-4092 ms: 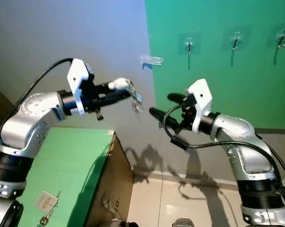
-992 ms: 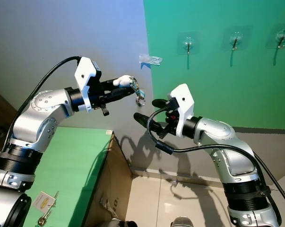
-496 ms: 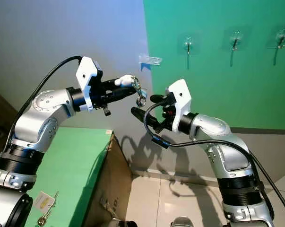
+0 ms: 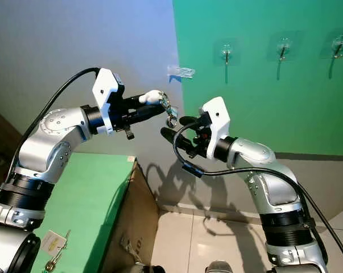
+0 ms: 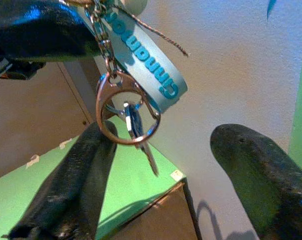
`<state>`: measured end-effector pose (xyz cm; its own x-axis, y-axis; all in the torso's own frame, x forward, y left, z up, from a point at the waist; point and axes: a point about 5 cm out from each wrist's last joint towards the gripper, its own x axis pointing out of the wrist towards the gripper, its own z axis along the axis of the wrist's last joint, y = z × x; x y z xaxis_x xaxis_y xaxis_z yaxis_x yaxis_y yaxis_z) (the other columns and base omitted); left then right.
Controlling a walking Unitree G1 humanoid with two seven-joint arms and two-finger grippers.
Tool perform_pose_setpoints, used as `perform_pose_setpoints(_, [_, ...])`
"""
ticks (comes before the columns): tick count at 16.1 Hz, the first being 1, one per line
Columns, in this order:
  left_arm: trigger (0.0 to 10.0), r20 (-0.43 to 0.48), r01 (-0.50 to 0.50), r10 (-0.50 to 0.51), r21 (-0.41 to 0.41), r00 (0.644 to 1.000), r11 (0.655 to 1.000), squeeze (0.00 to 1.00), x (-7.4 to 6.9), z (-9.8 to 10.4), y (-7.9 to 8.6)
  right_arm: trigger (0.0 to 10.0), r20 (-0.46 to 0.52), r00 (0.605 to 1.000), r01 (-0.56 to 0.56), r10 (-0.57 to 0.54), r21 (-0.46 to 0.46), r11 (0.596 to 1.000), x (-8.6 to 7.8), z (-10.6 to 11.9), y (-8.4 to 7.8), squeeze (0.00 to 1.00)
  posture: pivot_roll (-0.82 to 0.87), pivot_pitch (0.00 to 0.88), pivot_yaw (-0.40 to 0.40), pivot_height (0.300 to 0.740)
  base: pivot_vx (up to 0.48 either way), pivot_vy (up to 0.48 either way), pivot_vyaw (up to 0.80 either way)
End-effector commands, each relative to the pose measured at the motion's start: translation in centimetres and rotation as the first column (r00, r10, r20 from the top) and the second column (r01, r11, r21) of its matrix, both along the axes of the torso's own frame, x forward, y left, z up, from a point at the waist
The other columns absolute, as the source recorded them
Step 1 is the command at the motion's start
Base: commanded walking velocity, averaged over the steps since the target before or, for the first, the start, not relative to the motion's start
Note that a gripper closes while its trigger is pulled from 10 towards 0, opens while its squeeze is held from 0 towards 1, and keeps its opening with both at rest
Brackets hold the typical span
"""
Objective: Hang keys on a hook
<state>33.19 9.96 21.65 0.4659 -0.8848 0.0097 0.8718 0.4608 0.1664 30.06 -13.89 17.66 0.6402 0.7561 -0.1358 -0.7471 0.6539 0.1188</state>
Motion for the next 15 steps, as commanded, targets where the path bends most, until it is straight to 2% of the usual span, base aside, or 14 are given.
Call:
perform_pose_setpoints(1, [0.0, 0.027, -0.005, 0.005, -0.007, 1.000, 1.000, 0.00, -0.03, 0.80, 0.15, 0.0, 0.029, 1.000, 0.011, -0.011, 0.005, 1.000, 0.33, 0.57, 0.09, 0.00, -0.24, 0.032, 0.175, 0.740, 0.000, 0.000, 0.00])
perform_pose_setpoints(15, [0.0, 0.035, -0.012, 0.012, -0.004, 0.999, 1.000, 0.00, 0.04, 0.90, 0.16, 0.0, 0.027, 0.999, 0.043, -0.044, 0.022, 0.999, 0.61, 0.52, -0.04, 0.00, -0.24, 0.026, 0.176, 0.740, 0.000, 0.000, 0.00])
